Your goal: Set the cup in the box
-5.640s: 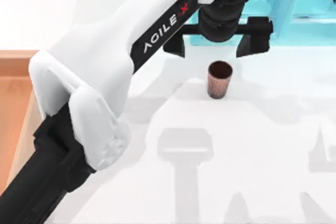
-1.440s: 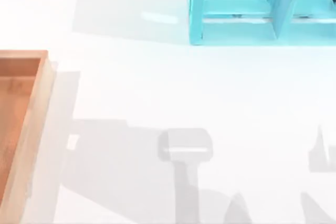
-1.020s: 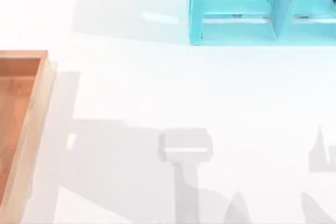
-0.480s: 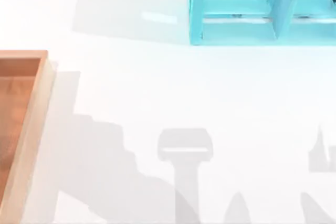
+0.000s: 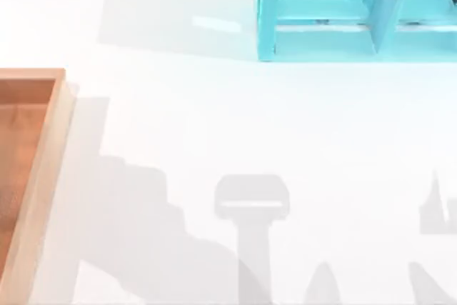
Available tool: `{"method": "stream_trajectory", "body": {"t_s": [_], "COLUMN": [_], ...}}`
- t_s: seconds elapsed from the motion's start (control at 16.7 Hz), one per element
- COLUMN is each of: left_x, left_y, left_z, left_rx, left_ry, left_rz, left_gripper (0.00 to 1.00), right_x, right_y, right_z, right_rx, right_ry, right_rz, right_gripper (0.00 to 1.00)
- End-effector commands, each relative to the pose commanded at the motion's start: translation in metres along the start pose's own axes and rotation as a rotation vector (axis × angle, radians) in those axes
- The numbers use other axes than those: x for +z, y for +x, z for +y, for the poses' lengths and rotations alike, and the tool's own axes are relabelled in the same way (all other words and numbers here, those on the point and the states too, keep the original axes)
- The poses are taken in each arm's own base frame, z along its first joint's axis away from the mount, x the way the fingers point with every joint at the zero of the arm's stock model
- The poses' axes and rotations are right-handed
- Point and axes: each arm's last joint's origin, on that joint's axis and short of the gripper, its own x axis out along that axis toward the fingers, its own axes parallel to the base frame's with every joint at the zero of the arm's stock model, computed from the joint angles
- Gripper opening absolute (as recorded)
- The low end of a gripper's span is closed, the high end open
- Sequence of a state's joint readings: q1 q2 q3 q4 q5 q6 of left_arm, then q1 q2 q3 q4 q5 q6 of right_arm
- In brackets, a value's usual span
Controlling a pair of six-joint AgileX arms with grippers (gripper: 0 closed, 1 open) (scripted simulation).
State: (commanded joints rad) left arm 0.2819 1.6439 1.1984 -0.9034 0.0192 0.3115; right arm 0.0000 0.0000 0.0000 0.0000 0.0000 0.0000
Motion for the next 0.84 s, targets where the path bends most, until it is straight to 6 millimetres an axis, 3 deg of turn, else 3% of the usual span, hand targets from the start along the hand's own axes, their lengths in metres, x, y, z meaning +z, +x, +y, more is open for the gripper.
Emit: {"method": "stream_trajectory", "body": {"t_s": [0.48,0.84], "left_x": [0.0,0.0], "left_y": [0.0,0.0], "left_z": [0.0,0.0], "left_rx": [0.0,0.0], "left_ry": [0.0,0.0], "left_rz": [0.0,0.0], "left_gripper": [0.98,1.0], "right_x": [0.0,0.0], "right_y": [0.0,0.0], "right_z": [0.0,0.0], "right_rx": [0.0,0.0], "right_ry": [0.0,0.0], "right_rz": [0.0,0.0], "right_gripper": [1.0,1.0]}}
